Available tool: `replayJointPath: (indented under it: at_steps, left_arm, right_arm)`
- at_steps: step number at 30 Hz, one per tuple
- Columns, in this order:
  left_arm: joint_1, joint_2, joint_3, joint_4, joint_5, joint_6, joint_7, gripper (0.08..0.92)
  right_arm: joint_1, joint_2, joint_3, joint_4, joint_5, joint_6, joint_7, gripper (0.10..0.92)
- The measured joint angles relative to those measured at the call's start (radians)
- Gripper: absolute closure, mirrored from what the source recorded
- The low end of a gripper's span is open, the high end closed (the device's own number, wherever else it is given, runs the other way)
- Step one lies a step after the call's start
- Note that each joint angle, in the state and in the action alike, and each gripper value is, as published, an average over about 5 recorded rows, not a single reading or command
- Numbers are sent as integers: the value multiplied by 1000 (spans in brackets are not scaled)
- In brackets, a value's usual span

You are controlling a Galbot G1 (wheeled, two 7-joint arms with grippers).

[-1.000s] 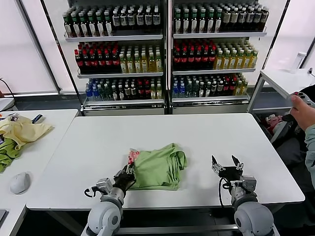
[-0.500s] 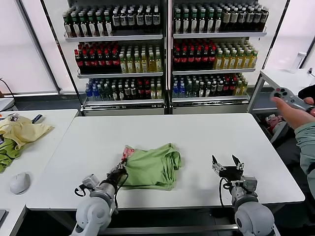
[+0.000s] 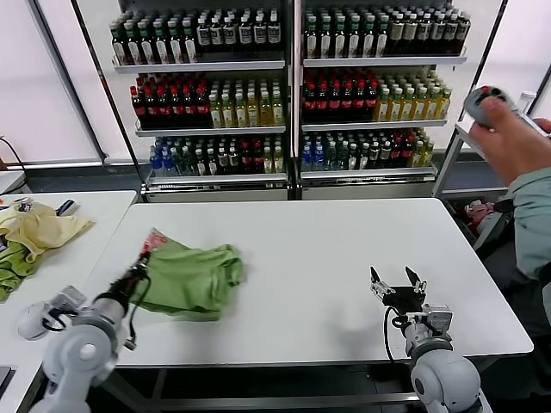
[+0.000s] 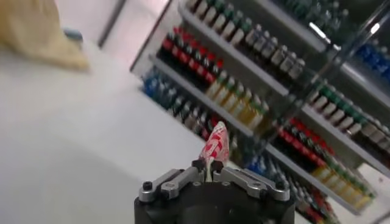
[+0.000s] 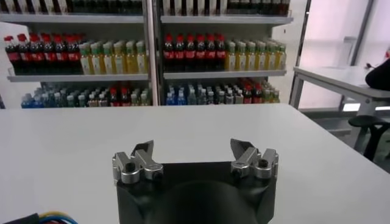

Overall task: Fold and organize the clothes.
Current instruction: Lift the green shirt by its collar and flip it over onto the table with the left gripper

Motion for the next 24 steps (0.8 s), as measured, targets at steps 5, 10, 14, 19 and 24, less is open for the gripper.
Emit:
replayJointPath:
  at_steps: [5,10,14,19,24]
  left_arm:
    - [-24,51,-23,-45,32,17,-13,886]
    - [-62,45,61,-60,158,35,-28,886]
    - [-106,-4,176,-42,285,51,-44,886]
    - [-173,-97,325,14,434,71,-72,886]
    - [-241,-206,457,99,557,78,-105,886]
  right_arm:
    - [-4,0,7,6,4,2,-2,203]
    - [-7,7,17,9,4,5,-2,203]
    - [-8,13,26,14,3,6,-3,203]
    - [-10,15,37,15,0,12,-5,203]
    - [-8,13,47,10,0,19,-7,203]
